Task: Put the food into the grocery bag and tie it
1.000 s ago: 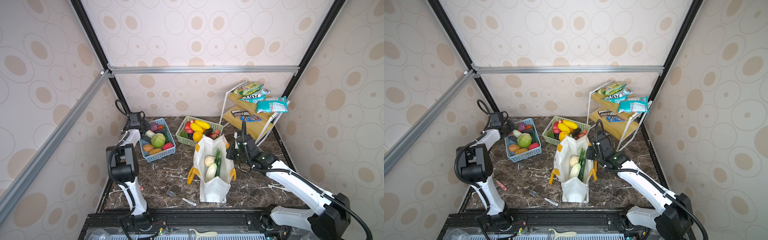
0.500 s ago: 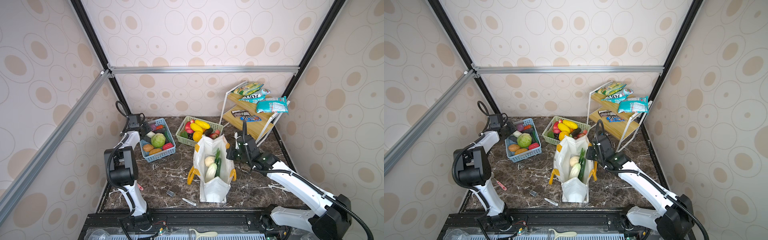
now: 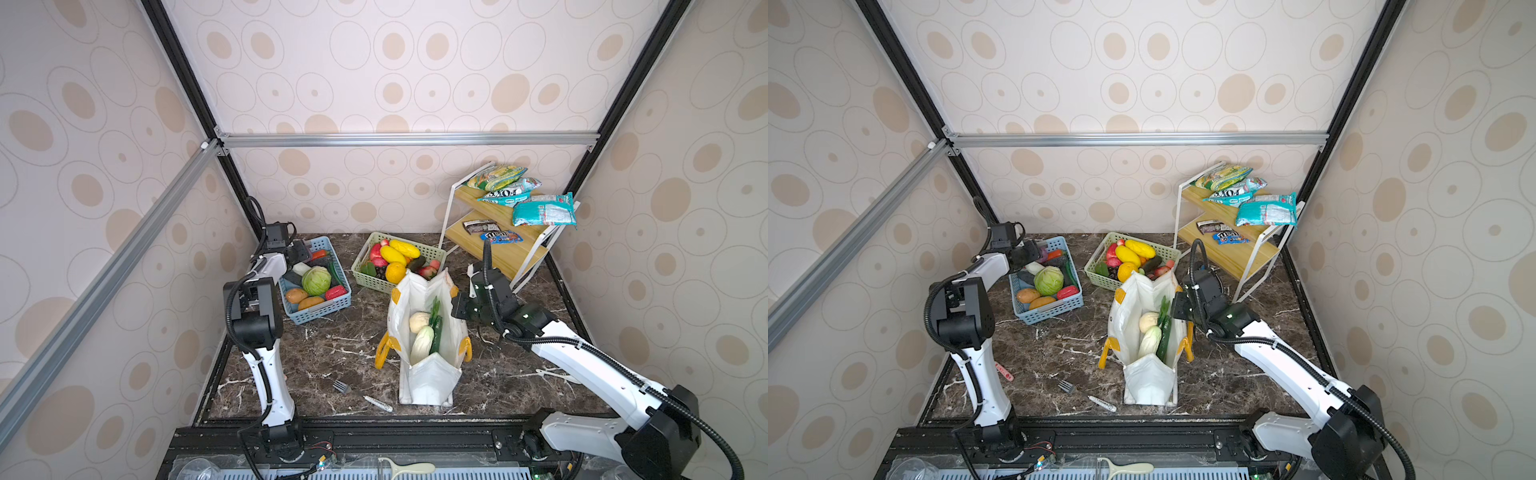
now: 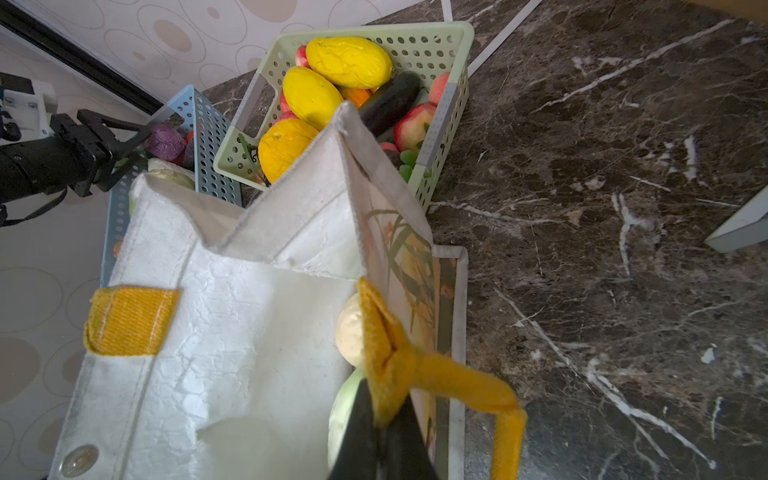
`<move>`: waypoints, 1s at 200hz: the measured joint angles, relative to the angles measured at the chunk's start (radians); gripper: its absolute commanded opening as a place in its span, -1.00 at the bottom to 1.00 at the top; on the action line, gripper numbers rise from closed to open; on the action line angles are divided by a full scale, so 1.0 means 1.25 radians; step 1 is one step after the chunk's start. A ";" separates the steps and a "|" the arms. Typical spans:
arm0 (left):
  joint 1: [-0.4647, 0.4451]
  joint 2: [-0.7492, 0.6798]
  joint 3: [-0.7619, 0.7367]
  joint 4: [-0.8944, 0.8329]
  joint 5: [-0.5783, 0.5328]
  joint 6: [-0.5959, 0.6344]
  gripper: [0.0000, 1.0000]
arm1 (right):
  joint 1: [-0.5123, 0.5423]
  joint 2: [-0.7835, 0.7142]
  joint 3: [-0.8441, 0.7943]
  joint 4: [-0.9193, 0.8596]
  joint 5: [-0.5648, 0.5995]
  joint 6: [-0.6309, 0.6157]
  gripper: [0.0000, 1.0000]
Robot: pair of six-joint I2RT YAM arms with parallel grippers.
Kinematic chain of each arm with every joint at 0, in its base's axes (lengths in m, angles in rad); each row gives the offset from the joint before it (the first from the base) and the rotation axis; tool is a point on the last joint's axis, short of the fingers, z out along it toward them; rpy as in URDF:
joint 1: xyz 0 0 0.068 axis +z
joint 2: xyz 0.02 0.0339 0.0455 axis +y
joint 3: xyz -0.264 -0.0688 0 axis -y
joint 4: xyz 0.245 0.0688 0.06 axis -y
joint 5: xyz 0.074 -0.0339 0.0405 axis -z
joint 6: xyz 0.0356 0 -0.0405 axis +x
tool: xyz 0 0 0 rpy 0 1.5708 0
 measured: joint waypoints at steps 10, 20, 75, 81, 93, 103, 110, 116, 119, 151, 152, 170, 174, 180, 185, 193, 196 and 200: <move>-0.009 0.018 0.027 -0.003 -0.015 0.015 0.31 | 0.000 0.003 0.004 -0.003 0.000 0.000 -1.00; -0.020 0.033 0.049 -0.009 -0.029 0.026 0.33 | 0.000 0.006 0.009 -0.007 0.000 0.000 -1.00; -0.055 0.115 0.111 -0.054 -0.116 0.054 0.33 | 0.000 0.023 0.029 -0.023 0.000 0.000 -1.00; -0.056 0.121 0.117 -0.060 -0.124 0.055 0.33 | 0.000 0.025 0.030 -0.024 0.000 0.000 -1.00; -0.057 0.128 0.124 -0.063 -0.134 0.055 0.26 | 0.001 0.026 0.032 -0.024 0.000 0.000 -1.00; -0.058 0.128 0.129 -0.068 -0.143 0.056 0.17 | 0.001 0.028 0.033 -0.024 0.000 0.000 -1.00; -0.058 0.128 0.130 -0.071 -0.147 0.058 0.10 | 0.001 0.028 0.033 -0.024 0.000 0.000 -1.00; -0.058 0.128 0.130 -0.073 -0.151 0.057 0.07 | 0.001 0.029 0.033 -0.024 0.000 0.000 -1.00; -0.058 0.128 0.130 -0.073 -0.153 0.058 0.06 | 0.001 0.029 0.033 -0.024 0.000 0.000 -1.00; -0.058 0.119 0.123 -0.071 -0.165 0.059 0.02 | 0.001 0.029 0.033 -0.024 0.000 0.002 -1.00; -0.058 0.118 0.122 -0.071 -0.165 0.058 0.02 | 0.001 0.029 0.033 -0.024 0.000 0.002 -1.00; -0.058 0.090 0.103 -0.071 -0.164 0.058 0.01 | 0.001 0.029 0.033 -0.024 0.000 0.002 -1.00; -0.058 0.081 0.098 -0.071 -0.163 0.058 0.01 | 0.001 0.029 0.033 -0.023 -0.001 0.002 -1.00; -0.058 0.066 0.088 -0.070 -0.161 0.058 0.01 | 0.001 0.029 0.033 -0.023 -0.001 0.002 -1.00; -0.058 0.053 0.080 -0.070 -0.159 0.058 0.00 | 0.001 0.029 0.033 -0.023 -0.001 0.002 -1.00; -0.058 0.029 0.067 -0.068 -0.157 0.058 0.00 | 0.001 0.029 0.033 -0.023 -0.002 0.002 -1.00; -0.058 0.018 0.060 -0.067 -0.153 0.058 0.00 | 0.001 0.029 0.033 -0.023 -0.002 0.003 -1.00; -0.058 0.008 0.055 -0.066 -0.153 0.057 0.00 | 0.001 0.029 0.033 -0.023 -0.002 0.003 -1.00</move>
